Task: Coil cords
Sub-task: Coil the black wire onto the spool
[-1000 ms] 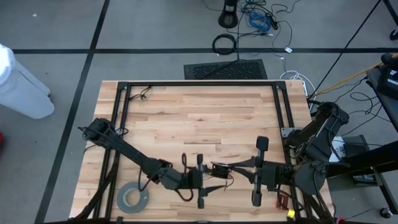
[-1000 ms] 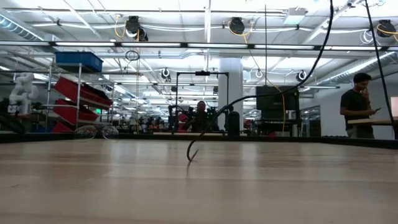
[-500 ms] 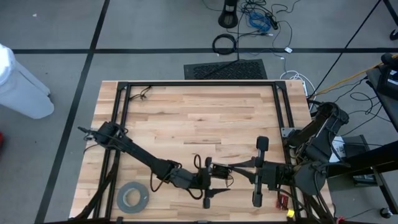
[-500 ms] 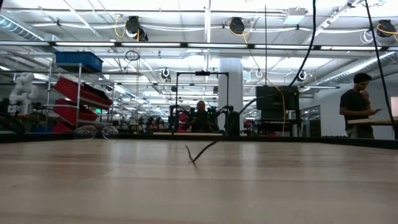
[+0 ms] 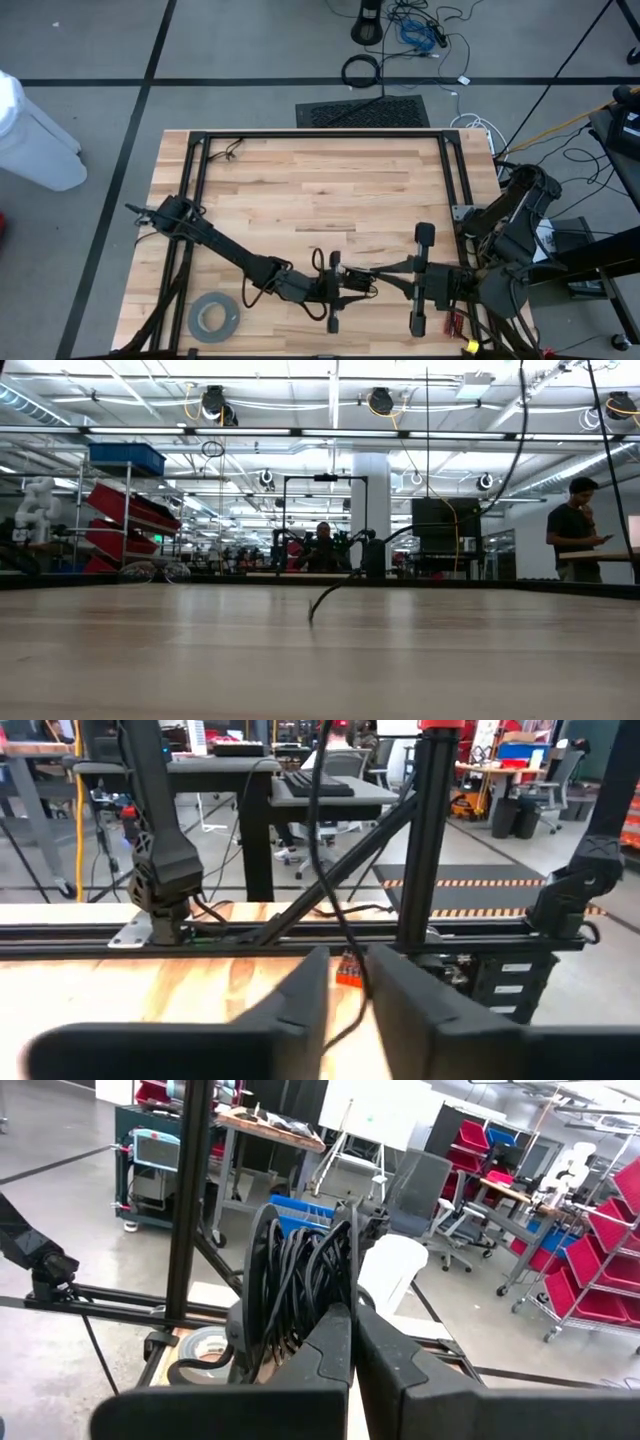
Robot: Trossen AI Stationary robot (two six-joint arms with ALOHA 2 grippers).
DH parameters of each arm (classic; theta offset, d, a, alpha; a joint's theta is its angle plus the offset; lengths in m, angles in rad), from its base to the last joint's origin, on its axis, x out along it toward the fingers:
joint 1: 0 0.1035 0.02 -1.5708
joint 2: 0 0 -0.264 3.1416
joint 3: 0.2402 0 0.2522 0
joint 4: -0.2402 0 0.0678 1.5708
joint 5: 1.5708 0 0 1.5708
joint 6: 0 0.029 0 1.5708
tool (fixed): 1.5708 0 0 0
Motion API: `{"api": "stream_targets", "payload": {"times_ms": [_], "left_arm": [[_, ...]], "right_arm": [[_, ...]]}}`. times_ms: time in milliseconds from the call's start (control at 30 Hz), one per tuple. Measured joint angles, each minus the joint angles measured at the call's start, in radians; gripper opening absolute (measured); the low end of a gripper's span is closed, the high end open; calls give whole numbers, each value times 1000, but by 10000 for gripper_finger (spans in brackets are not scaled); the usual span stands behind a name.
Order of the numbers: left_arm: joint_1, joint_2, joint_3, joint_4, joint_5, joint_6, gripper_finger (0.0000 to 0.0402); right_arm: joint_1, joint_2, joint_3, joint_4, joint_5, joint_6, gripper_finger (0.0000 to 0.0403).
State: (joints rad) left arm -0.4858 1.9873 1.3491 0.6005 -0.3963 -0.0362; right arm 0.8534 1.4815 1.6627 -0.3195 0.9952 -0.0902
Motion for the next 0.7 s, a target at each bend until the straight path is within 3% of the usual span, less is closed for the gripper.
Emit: {"api": "stream_targets", "payload": {"times_ms": [133, 467, 700], "left_arm": [[0, 0, 0, -44, -4, 58, 13], [8, -55, 0, -283, -129, 69, 4], [8, -57, 1, -358, -161, 68, 2]], "right_arm": [[13, 0, 0, 0, 30, -2, 0], [74, -21, -1, -5, 71, 28, 0], [107, -21, -2, -53, 75, 120, 0]]}}
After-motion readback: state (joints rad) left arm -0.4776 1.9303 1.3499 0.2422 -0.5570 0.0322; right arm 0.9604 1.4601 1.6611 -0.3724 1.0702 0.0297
